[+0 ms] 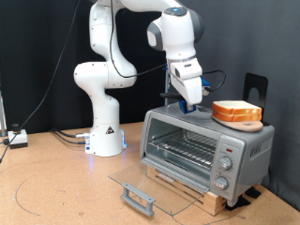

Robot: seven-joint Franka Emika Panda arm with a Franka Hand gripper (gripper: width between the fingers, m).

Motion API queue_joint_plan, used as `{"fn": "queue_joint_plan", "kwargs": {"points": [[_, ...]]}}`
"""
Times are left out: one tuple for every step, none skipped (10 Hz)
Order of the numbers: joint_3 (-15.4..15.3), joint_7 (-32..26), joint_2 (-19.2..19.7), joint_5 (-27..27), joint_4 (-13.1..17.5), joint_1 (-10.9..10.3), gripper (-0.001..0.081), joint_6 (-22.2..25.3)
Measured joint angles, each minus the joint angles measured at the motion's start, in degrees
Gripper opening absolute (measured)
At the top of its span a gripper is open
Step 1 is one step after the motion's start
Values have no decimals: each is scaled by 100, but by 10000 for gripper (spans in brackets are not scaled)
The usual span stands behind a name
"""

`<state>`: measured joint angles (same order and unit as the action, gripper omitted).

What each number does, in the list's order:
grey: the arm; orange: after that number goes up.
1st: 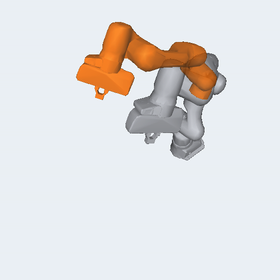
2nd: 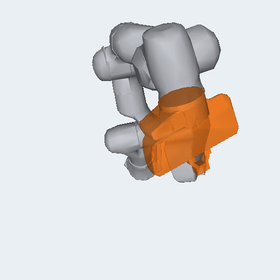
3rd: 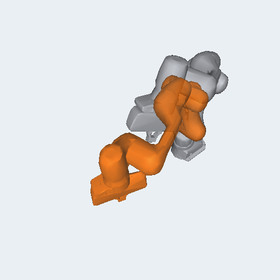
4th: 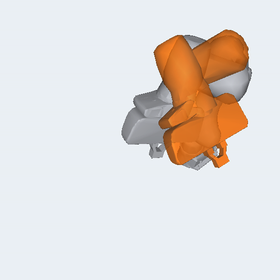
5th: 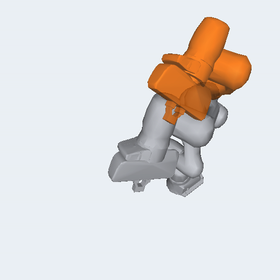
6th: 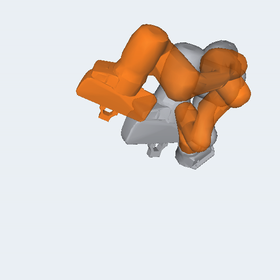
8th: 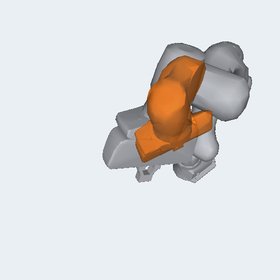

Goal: Make a piece of toast with the oven

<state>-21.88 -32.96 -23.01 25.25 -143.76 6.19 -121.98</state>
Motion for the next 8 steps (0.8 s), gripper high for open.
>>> {"fn": "queue_joint_plan", "kwargs": {"points": [[-73,0,37,50,-10,-18,396,-114],[-152,0,63,109,-13,-28,396,-232],[-237,2,79,172,-15,-43,396,-337],[-327,8,88,244,-15,-51,396,-432],[-412,49,93,300,-14,-64,396,-504],[-496,112,97,334,-13,-67,396,-571],[-575,205,105,344,-13,-67,396,-657],[-636,312,114,367,-15,-67,396,-738]]}}
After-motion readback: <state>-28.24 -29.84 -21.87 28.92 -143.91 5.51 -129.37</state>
